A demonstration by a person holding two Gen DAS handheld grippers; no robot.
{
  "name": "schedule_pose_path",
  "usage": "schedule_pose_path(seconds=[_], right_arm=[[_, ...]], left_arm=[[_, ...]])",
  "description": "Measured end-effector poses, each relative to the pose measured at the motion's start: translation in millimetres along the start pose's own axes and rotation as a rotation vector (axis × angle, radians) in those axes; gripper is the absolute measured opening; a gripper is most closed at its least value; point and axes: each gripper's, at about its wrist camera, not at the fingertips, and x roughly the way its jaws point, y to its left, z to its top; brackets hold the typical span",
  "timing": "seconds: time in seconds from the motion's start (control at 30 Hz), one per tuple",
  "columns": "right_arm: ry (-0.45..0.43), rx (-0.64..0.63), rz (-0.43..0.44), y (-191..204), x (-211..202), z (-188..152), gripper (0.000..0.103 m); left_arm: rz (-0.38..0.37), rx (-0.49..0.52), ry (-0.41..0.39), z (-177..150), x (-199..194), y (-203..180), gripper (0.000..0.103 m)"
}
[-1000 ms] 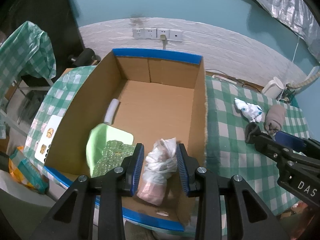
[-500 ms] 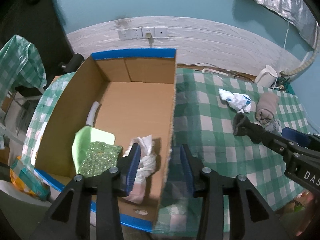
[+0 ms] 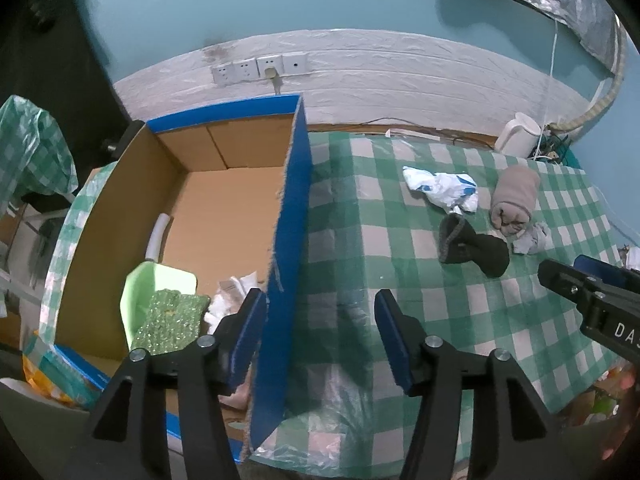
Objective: Organize soft objects
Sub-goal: 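Move both tools back from the box over the remaining items on the table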
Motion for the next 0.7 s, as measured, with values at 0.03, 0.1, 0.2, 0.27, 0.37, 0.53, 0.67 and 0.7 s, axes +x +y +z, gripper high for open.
schedule_pose_path(seconds=[0.03, 0.1, 0.2, 0.27, 0.37, 0.53, 0.67, 0.7], right_arm=[[0.000, 0.006, -0.002, -3, 0, -1, 0.063], [0.002, 0.016, -0.007, -10, 0, -2, 0.063], [0.005, 0.028, -0.016, -17, 1, -3, 0.063], [0.005, 0.035, -0.020, -21, 0, -4, 0.064], [0.006, 0.047, -0.025, -28, 0, -5, 0.064], [0.013, 0.064, -0.040, -38, 2, -7, 0.064], [0.013, 0.077, -0.046, -46, 2, -7, 0.064], [0.014, 0.080, -0.048, -48, 2, -7, 0.065]], left_arm=[[0.000, 0.004, -0.002, 0, 0, -2, 0.058], [-0.006, 0.014, -0.001, 0, 0, -7, 0.058], [-0.011, 0.027, 0.002, 0, 0, -13, 0.058], [-0.009, 0.036, 0.002, 0, 0, -18, 0.059], [-0.012, 0.047, 0.007, -1, 3, -25, 0.059], [-0.010, 0.072, 0.018, -4, 8, -34, 0.059], [-0.014, 0.080, 0.029, -5, 12, -40, 0.059], [-0.016, 0.082, 0.032, -5, 13, -42, 0.059]])
